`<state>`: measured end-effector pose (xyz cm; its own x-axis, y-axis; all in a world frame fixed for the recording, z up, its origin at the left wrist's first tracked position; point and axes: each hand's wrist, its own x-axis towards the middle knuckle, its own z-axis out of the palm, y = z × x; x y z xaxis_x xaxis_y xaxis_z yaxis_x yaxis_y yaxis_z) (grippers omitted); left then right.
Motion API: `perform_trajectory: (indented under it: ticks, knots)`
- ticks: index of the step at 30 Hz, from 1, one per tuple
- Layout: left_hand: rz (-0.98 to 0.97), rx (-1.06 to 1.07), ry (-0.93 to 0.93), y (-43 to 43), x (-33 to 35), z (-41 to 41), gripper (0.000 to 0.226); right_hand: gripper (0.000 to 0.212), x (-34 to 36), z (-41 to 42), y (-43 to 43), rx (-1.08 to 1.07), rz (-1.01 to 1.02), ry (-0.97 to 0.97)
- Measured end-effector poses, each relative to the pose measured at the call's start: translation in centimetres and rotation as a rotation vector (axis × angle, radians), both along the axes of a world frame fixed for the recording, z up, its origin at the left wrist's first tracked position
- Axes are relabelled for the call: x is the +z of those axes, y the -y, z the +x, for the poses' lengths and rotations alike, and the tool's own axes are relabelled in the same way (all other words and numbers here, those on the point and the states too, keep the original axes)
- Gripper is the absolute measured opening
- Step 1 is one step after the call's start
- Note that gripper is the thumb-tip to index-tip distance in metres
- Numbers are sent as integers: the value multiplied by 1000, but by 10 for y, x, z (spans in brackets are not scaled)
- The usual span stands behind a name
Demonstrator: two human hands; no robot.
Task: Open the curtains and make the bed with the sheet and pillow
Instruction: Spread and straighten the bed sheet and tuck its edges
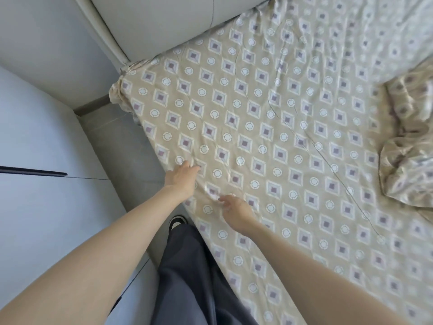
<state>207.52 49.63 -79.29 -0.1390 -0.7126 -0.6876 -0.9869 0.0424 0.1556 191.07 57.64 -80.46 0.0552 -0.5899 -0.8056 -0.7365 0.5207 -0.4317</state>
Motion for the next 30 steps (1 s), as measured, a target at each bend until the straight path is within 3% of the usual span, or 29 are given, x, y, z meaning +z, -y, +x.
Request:
perform_trajectory:
  ticks: [10,17,23,27,30]
  knots:
    - [-69,-102,-184,23,36,-141,47,39,41,-163,-3,-312,-61,-221]
    - [37,-191,-338,24,39,-259,45,44,55,-279,-23,-558,-87,-347]
    - [138,-295,-392,26,18,-337,44,60,49,-351,-17,-981,-130,-121]
    - [136,-353,-351,27,-9,-375,43,59,30,-384,-3,-1373,-140,59]
    - [141,-332,-278,25,-26,-386,43,61,12,-394,4,-1505,-201,115]
